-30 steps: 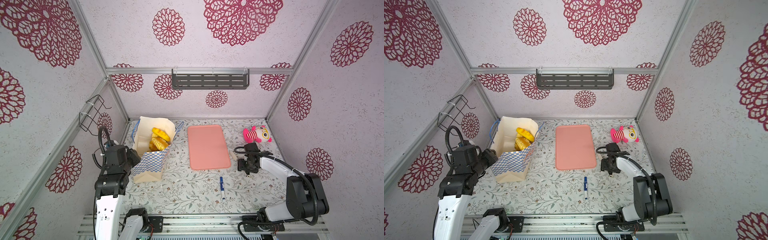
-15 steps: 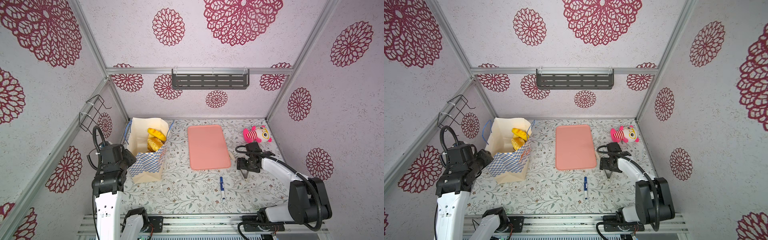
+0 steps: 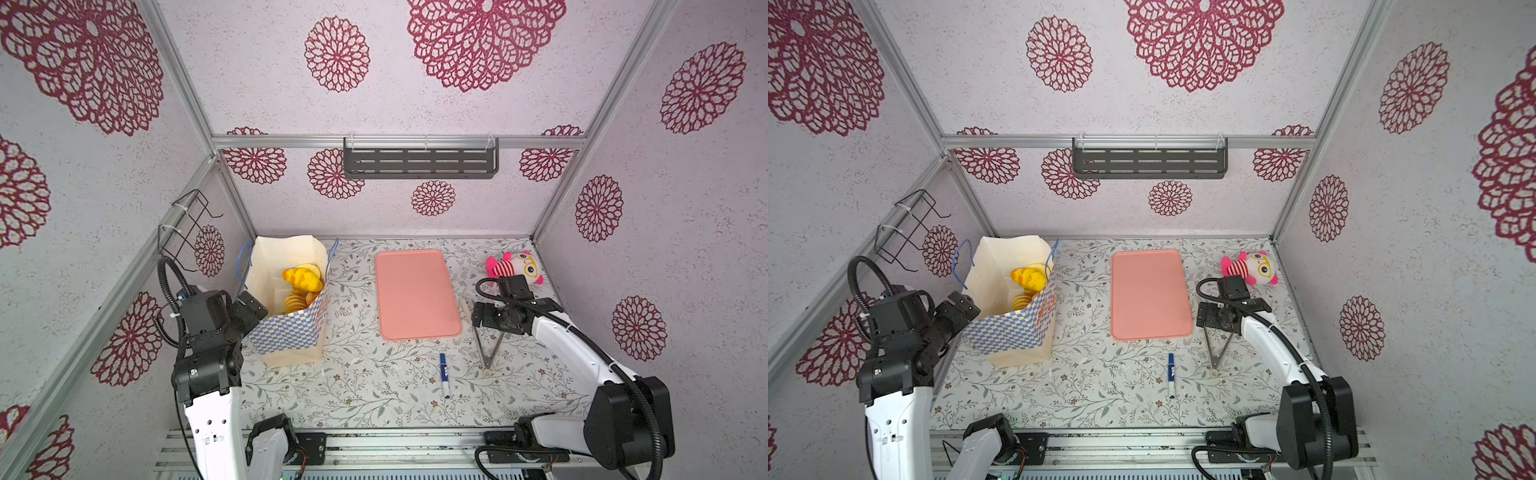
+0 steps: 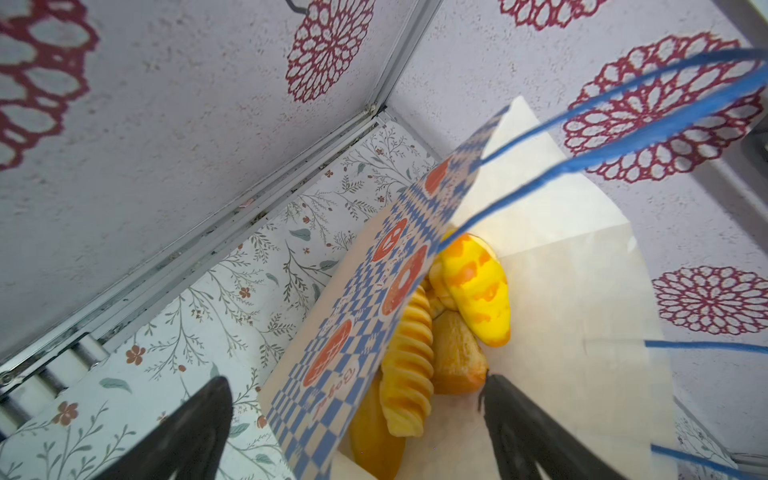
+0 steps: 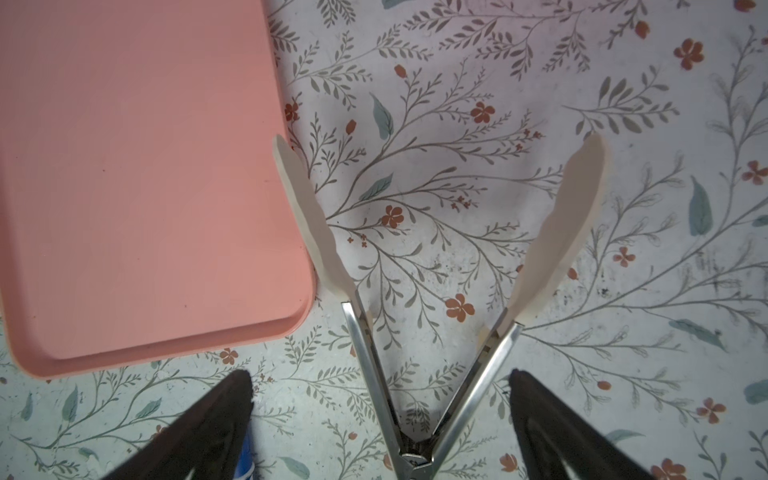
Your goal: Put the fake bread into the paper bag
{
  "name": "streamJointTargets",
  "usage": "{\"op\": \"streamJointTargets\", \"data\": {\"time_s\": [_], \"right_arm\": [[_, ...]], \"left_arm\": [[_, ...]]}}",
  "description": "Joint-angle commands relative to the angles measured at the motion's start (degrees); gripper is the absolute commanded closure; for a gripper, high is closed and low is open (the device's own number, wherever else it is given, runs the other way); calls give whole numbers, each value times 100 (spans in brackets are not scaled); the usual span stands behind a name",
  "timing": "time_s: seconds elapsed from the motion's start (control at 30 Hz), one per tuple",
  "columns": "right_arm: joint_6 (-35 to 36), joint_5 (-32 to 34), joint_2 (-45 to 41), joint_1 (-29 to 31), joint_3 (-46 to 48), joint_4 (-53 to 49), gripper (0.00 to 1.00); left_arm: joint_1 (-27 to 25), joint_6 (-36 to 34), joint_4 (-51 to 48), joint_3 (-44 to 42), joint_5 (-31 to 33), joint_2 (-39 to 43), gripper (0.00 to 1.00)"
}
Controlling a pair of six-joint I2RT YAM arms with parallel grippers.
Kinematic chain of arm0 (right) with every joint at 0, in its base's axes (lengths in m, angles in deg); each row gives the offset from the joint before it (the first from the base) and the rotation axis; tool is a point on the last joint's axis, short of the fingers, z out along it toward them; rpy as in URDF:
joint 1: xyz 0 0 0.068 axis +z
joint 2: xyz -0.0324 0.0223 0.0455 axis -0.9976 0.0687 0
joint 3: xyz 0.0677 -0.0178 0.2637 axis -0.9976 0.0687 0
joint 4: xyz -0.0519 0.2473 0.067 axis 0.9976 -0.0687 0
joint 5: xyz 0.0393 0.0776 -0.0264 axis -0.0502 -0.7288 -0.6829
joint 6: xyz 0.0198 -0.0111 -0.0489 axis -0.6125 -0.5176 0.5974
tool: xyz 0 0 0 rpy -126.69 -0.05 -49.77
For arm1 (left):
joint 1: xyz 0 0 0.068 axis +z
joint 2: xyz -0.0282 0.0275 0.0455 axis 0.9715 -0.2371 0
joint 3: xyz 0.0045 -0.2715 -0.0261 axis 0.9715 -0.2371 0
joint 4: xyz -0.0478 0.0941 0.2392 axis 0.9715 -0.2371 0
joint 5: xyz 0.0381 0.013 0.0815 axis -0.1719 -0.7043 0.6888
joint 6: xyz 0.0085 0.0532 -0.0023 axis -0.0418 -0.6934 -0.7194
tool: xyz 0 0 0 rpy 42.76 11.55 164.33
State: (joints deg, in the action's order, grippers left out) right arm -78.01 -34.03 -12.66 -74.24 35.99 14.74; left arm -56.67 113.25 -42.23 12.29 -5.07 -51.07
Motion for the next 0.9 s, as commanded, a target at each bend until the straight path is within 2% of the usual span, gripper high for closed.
{"op": "streamJointTargets", "data": {"time_s": [0.0,0.13,0.27,0.53,0.67,0.8,0.87], "right_arm": [[-83,-62,-243,12,-267,-129,1],[-77,-109,-287,4,-399,-123,1],[-83,-204,-310,9,-518,-116,2],[-64,-402,-339,13,-746,-129,12],[-60,-471,-302,14,-850,-131,15],[-58,-511,-292,12,-940,-122,15],[-61,-544,-336,30,-928,-52,14]], "left_arm": [[64,-93,93,253,-187,-21,3],[77,-144,206,468,-356,-73,3],[77,-218,92,690,-254,-204,3],[71,-710,-10,1233,-174,-190,0],[11,-964,-119,1696,-488,-240,9],[-328,-996,-372,1999,-788,-497,11],[-871,-942,-391,1962,-688,-550,12]]}}
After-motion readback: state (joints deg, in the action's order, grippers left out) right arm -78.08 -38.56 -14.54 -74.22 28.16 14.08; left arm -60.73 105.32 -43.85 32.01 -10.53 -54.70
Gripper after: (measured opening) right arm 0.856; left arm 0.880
